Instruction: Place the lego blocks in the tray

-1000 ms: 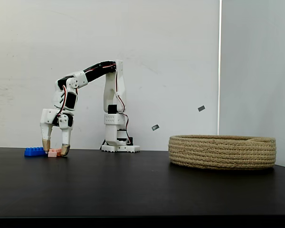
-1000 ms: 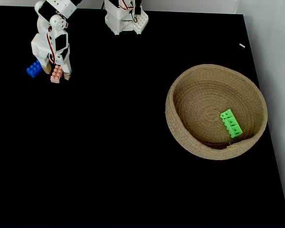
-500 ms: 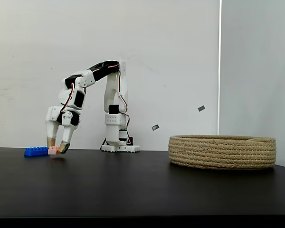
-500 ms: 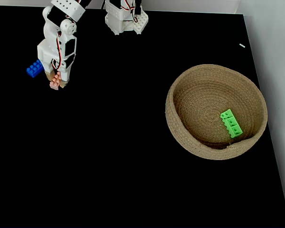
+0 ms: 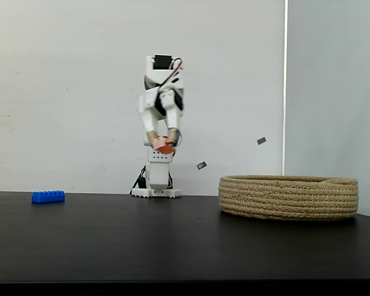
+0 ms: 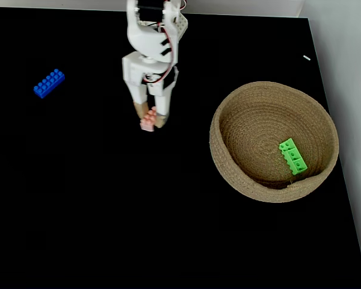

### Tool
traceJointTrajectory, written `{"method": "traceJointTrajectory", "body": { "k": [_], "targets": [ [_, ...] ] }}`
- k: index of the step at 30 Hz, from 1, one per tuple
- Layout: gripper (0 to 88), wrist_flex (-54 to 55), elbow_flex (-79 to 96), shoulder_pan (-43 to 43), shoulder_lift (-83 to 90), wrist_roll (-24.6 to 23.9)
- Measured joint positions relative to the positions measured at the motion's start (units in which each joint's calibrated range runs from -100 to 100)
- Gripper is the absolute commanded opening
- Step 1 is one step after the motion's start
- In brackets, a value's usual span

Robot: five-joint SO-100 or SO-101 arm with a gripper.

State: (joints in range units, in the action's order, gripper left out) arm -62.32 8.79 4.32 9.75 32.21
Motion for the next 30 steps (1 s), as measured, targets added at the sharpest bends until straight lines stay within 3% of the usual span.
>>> {"method": "traceJointTrajectory", "body": {
  "k": [11, 15, 17, 21, 30],
  "targets": [
    [0.8, 3.09, -3.71, -23.70, -1.44, -8.11],
    [23.7, 4.14, -5.30, -27.69, -4.92, -9.08],
    [32.3, 4.47, -5.66, -28.58, -6.45, -9.33],
    [34.7, 5.03, -5.74, -29.07, -8.31, -9.33],
    [32.2, 0.81, -5.74, -23.05, -5.09, -9.18]
  ]
}}
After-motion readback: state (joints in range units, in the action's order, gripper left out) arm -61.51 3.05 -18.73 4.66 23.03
